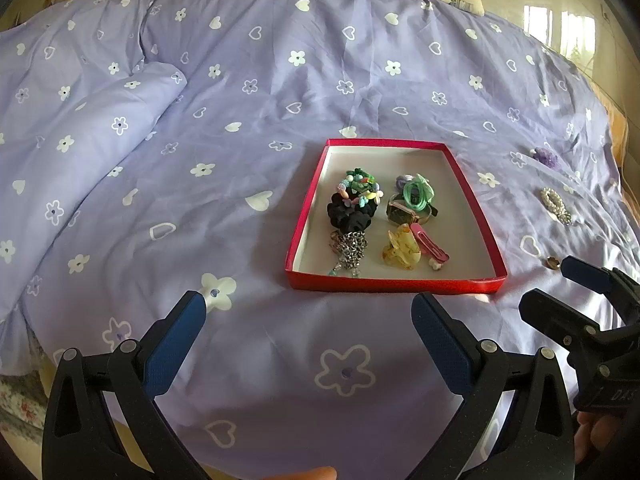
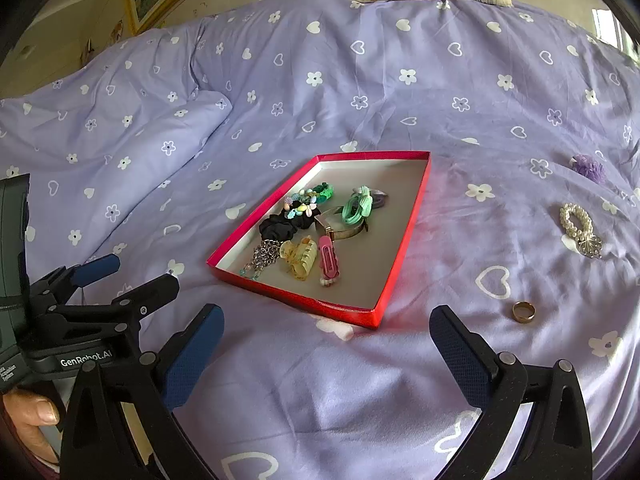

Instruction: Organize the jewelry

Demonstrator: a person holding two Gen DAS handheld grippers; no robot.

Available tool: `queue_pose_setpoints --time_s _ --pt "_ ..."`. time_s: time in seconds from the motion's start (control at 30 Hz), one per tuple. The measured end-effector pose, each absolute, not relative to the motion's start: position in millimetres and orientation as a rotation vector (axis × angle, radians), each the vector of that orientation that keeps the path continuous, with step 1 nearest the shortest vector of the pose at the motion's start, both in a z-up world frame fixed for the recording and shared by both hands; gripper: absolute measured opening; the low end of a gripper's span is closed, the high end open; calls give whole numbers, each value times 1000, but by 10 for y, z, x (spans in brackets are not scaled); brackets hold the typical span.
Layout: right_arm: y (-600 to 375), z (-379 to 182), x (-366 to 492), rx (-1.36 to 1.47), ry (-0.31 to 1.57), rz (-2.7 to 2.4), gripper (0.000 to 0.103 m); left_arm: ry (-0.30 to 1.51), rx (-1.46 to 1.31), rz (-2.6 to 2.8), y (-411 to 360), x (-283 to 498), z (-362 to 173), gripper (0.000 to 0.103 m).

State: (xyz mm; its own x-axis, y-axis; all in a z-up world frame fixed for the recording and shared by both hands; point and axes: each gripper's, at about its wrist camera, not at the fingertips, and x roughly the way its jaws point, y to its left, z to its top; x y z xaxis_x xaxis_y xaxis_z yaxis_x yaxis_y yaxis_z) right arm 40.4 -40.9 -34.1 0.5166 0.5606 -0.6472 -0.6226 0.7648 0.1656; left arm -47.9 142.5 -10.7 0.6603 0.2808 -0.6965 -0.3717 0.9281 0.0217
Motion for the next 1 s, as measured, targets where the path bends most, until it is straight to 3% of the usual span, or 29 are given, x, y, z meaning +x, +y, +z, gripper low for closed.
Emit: queue_pose_setpoints --time_s 1.0 --pt "-387 -322 337 -89 741 716 103 763 -127 361 1385 -492 -118 103"
